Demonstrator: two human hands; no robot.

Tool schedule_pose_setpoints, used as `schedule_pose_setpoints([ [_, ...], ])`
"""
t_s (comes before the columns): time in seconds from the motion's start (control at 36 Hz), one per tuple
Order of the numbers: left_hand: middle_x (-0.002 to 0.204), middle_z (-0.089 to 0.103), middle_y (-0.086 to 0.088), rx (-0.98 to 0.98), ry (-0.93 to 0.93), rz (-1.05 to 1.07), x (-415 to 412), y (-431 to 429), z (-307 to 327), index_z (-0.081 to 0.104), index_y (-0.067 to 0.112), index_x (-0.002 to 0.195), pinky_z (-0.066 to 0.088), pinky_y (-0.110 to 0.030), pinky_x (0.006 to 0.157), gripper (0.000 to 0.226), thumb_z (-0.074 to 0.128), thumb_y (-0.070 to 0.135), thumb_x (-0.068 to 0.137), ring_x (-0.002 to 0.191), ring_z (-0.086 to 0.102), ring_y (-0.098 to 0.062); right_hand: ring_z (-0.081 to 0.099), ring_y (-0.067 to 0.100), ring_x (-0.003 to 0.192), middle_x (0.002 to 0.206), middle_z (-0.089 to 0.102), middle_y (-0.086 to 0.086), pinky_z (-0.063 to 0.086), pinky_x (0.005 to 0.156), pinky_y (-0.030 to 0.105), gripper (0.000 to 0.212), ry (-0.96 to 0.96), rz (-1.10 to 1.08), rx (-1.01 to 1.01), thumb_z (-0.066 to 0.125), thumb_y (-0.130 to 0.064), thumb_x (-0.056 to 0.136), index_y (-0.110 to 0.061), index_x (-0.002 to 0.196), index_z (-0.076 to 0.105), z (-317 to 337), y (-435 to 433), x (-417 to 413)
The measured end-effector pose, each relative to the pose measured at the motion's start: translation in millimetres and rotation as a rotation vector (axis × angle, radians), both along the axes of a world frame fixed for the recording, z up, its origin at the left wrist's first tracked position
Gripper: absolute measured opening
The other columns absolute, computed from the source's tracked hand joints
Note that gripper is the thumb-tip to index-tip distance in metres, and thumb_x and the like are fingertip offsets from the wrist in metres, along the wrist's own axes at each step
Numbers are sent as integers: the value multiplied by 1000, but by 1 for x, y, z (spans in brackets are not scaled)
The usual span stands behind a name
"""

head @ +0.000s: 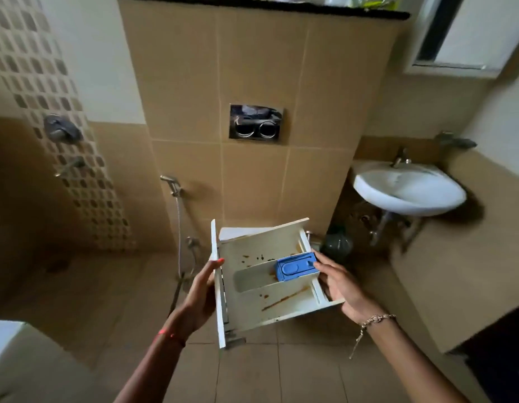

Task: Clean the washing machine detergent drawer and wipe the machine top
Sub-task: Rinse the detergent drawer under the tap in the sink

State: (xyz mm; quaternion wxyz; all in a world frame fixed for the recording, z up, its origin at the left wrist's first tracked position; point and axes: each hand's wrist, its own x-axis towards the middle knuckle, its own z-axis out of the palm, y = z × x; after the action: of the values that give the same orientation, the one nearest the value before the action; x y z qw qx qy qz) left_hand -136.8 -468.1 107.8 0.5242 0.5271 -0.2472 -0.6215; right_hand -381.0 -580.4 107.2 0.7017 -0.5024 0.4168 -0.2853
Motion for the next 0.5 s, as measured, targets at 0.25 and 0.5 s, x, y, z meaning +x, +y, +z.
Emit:
schedule_pose_setpoints([
  [0.25, 69, 72, -8, -69, -44, -165, -131, -128, 14, 63, 7, 101, 53, -24, 49, 46, 28, 36, 98, 58, 68, -17, 56, 17, 111, 128, 59, 3, 53, 69, 24, 41, -71, -216, 11, 41, -15, 95, -25, 134, 46, 13, -63, -140],
  [0.5, 74, 70, -12, -56, -27, -247, -241, -225, 15, 64, 7, 96, 52, -30, 57, 49, 36, 46, 91, 66, 65, -24, 63, 11, 95, 110, 68, 1, 53, 63, 22, 33, -92, -316, -3, 39, -8, 95, -23, 120, 55, 31, -118, -249],
])
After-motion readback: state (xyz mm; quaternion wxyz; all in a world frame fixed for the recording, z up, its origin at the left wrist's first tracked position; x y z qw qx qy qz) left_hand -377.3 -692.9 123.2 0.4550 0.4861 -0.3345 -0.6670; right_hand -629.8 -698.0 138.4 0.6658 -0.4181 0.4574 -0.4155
